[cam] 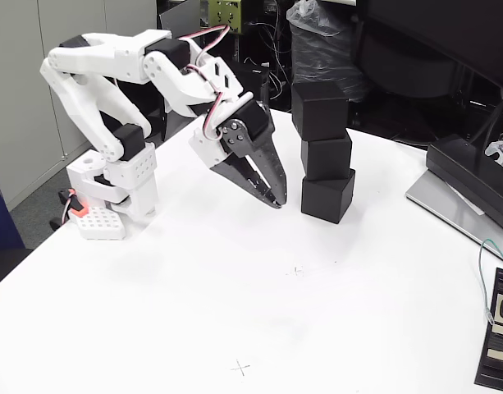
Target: Stack the 3 blocks
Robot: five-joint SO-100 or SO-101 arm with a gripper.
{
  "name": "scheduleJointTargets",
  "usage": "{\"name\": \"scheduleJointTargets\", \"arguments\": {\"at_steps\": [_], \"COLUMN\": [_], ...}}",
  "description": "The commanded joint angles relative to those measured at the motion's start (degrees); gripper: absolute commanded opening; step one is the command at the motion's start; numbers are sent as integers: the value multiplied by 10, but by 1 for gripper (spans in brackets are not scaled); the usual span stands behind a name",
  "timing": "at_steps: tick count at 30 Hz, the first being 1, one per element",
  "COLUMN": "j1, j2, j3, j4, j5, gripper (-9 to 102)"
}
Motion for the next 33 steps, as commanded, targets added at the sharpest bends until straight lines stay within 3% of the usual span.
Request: {"name": "scheduleJointTargets", "arguments": {"at_steps": [1, 6, 18, 25, 33], "j1": [-10, -18, -25, -39, -52], "j2": [72, 180, 394, 419, 422], "j3": [80, 177, 317, 322, 321], "j4": [-48, -83, -81, -78, -77], "j5": [4, 4, 4, 9, 110], "gripper": [0, 0, 0, -1, -1]}}
